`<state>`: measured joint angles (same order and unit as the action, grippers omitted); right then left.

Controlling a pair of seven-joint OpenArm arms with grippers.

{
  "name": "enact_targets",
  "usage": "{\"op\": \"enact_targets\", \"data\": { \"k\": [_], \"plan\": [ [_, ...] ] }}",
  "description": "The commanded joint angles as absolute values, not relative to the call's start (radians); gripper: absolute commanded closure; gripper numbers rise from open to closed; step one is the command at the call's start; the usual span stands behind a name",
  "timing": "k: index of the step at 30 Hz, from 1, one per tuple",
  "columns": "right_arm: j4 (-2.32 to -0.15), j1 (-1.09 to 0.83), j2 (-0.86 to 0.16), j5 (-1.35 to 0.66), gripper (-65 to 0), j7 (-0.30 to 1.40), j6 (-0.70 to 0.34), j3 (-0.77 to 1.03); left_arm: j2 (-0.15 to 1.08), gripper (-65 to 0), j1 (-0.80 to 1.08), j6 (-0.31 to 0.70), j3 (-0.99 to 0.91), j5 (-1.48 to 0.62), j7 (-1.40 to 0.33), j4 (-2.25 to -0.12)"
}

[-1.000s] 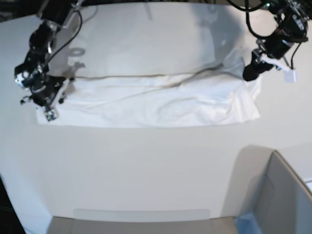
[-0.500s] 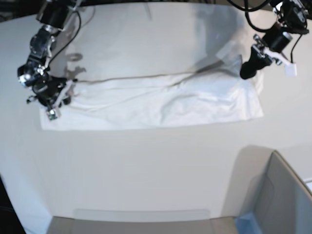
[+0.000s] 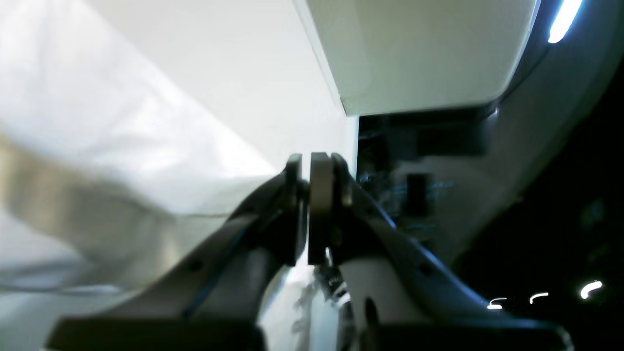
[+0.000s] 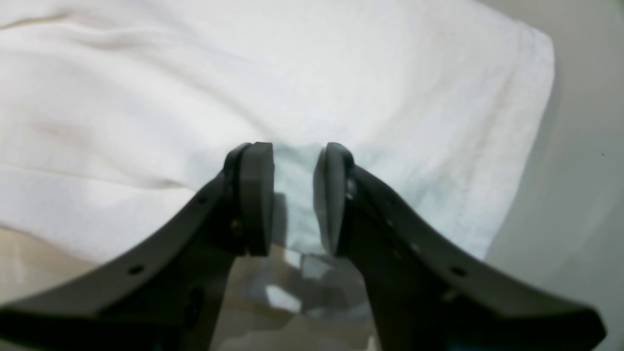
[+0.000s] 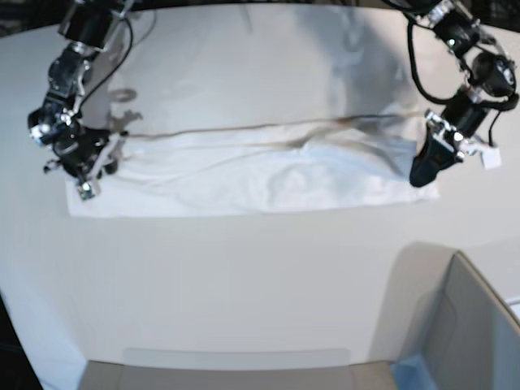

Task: Layout the t-shirt on the table in an organized manner, then fold the t-shirt properly
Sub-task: 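Reposition the left gripper along the strip end and regrasp the fabric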

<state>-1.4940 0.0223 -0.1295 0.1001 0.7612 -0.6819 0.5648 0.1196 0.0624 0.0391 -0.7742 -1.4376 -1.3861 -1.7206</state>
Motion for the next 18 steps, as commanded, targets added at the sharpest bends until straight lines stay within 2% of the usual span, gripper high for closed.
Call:
{"op": "enact_targets", "data": {
  "k": [1, 7, 14, 18],
  "plan": [
    [-1.500, 0.028, -0.140, 0.120, -18.6, 0.783, -0.698, 0.565, 0.130, -5.6, 0.042, 0.010, -0.776, -1.483, -1.396, -1.678],
    [-1.500, 0.027, -0.142, 0.120, -18.6, 0.783, -0.698, 0.565, 0.130, -5.6, -0.016, 0.015, -0.774, -1.484, -1.396, -1.466],
    [-1.500, 0.027, -0.150, 0.120, -18.6, 0.783, -0.698, 0.565, 0.131, -5.6, -0.079, 0.010, -0.776, -1.471, -1.396, -1.461],
    [-1.500, 0.027, -0.150, 0.120, -18.6, 0.783, -0.698, 0.565, 0.148, -5.6, -0.133, 0.010, -0.777, -1.362, -1.396, -1.460]
  ]
}}
